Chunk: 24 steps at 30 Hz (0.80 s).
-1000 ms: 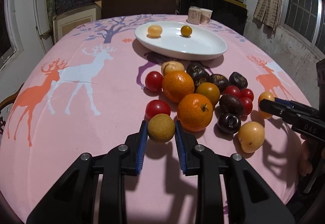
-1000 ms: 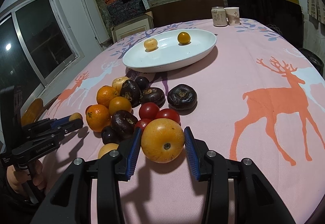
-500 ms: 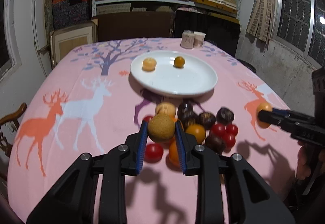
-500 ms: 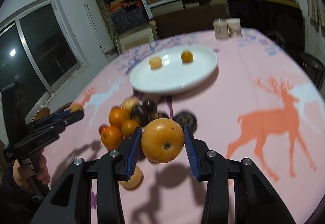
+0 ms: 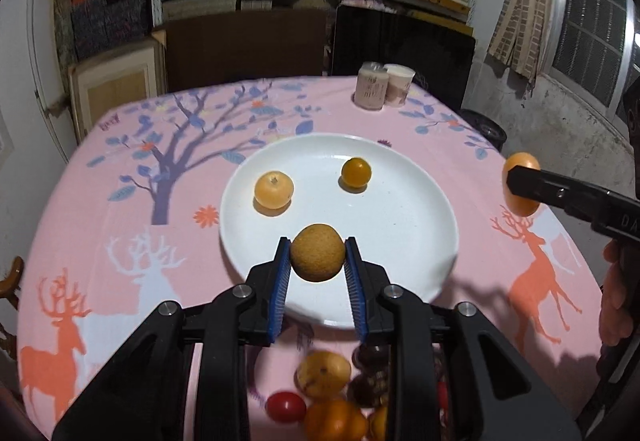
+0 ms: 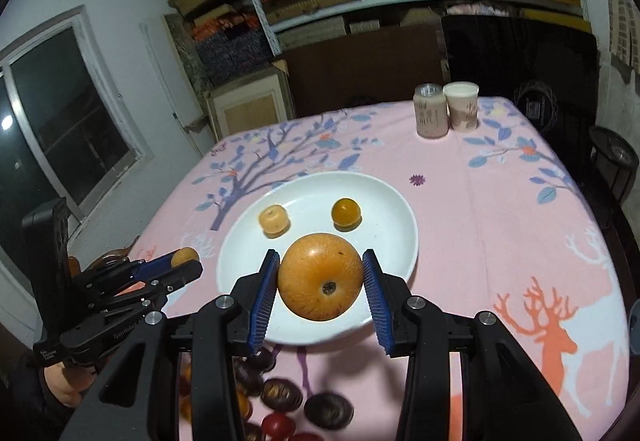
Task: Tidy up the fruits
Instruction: 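Carry both held fruits onto the white plate and open both tools, then grasp the large pale yellow fruit with the right tool while the left tool grasps a tangerine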
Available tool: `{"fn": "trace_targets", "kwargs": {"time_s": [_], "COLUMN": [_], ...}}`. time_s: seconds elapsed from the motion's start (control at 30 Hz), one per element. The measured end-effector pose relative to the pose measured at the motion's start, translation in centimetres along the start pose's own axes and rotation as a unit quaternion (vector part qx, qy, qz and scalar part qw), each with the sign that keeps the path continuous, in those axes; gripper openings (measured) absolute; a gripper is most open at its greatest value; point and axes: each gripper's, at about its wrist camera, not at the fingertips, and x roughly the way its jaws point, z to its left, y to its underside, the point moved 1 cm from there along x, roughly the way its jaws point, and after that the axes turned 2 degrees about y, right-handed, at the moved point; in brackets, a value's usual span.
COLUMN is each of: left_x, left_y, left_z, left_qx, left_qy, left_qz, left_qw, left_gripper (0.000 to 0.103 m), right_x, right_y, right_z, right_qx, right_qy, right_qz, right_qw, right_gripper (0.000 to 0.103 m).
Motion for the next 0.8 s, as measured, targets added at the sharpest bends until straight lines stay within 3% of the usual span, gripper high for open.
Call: {"fn": "trace_targets", "kwargs": {"time_s": [0.17, 0.37, 0.43, 0.5, 0.53, 0.57, 0.8], "left_x": [6.3, 9.7, 9.8, 9.7, 9.2, 8.7, 3.7], "left_y": [-1.1, -1.7, -1.8, -2.0, -2.0, -2.1, -1.1], "left_z": [1.5, 2.0, 1.9, 1.9, 2.1, 2.2, 2.2], "left_qx": [-0.012, -0.006, 0.000, -0.004, -0.008, -0.010, -0.015], "left_qy": [-0.008, -0.016, -0.016, -0.020, -0.023, -0.029, -0.033], "left_qz": [0.041, 0.055, 0.053, 0.046, 0.036, 0.026, -0.001], "left_qw": [0.9991, 0.9983, 0.9985, 0.9987, 0.9990, 0.9992, 0.9993], "left_gripper": [0.026, 0.026, 0.028, 0.048, 0.060, 0.064, 0.066], "right_x": [6.6, 11.8, 12.5, 12.6, 12.4, 12.0, 7.9], "right_y": [-1.2, -1.6, -2.0, -2.3, -2.4, -2.6, -2.4], "right_z": [-0.6, -1.1, -1.3, -1.3, -1.3, -1.3, -1.2], "right_qx": [0.002, -0.002, -0.003, -0.005, -0.005, -0.003, -0.003], "right_qy": [0.012, 0.029, 0.029, 0.031, 0.027, 0.023, 0.036], "right_qz": [0.040, 0.066, 0.062, 0.052, 0.047, 0.039, 0.002], "right_qw": [0.999, 0.997, 0.998, 0.998, 0.999, 0.999, 0.999], "right_gripper": [0.043, 0.043, 0.043, 0.044, 0.053, 0.057, 0.060]}}
